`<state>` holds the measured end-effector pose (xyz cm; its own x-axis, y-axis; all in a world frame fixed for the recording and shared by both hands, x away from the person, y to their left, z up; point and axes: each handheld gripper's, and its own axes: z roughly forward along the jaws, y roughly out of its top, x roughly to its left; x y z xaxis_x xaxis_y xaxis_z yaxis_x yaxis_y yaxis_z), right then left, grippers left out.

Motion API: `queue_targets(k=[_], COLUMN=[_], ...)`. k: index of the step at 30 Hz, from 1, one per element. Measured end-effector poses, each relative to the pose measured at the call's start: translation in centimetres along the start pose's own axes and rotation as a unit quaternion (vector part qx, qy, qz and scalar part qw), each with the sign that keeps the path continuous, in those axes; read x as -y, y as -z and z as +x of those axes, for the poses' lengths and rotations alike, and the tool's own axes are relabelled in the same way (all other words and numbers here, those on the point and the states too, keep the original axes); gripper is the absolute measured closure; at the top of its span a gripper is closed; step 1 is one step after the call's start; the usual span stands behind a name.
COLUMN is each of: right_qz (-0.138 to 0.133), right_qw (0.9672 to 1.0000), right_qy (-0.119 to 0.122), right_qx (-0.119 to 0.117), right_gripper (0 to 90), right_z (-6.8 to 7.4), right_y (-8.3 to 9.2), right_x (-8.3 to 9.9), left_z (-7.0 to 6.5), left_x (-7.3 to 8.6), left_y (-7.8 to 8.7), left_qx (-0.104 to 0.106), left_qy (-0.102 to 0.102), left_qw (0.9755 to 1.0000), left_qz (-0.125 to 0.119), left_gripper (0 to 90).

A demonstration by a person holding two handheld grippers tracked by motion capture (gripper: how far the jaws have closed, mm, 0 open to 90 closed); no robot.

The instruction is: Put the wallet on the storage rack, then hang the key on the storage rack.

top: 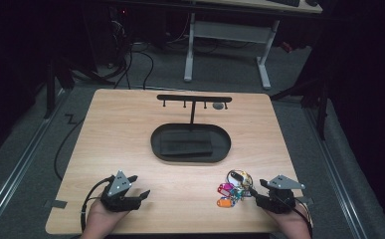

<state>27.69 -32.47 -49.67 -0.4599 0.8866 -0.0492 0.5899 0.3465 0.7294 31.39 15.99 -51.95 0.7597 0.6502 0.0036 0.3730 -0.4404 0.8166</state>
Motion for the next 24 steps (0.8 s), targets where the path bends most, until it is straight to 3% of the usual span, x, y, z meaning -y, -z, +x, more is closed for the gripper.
queue_targets(k=[4, 11, 14, 18, 24], right_qz=[0.015, 0.036, 0.064, 0.082, 0.127], right_qw=[0.9999, 0.999, 0.9973, 0.9957, 0.9902], right_qy=[0.001, -0.003, 0.004, 0.013, 0.034], right_qx=[-0.008, -0.025, -0.034, -0.041, -0.047], right_gripper=[44.6, 43.0, 42.3, 41.1, 39.9], right_z=[-0.4, -1.2, -0.9, -0.4, 0.3], right_y=[-0.1, 0.0, -0.1, -0.4, -1.0], right_x=[-0.7, -2.4, -3.2, -3.6, -4.6], left_z=[-0.1, 0.1, 0.1, 0.2, -0.1], left_x=[0.1, 0.1, 0.2, 0.4, 0.2], left_y=[0.0, 0.3, 0.7, 0.7, 0.7], left_qx=[-0.002, -0.008, -0.01, -0.01, -0.009], left_qy=[-0.006, 0.002, 0.002, 0.0, -0.002], left_qw=[1.0, 0.9999, 0.9999, 0.9999, 0.9999], left_qz=[0.003, -0.01, -0.013, -0.005, -0.006], left_gripper=[29.8, 29.9, 30.2, 30.3, 30.3])
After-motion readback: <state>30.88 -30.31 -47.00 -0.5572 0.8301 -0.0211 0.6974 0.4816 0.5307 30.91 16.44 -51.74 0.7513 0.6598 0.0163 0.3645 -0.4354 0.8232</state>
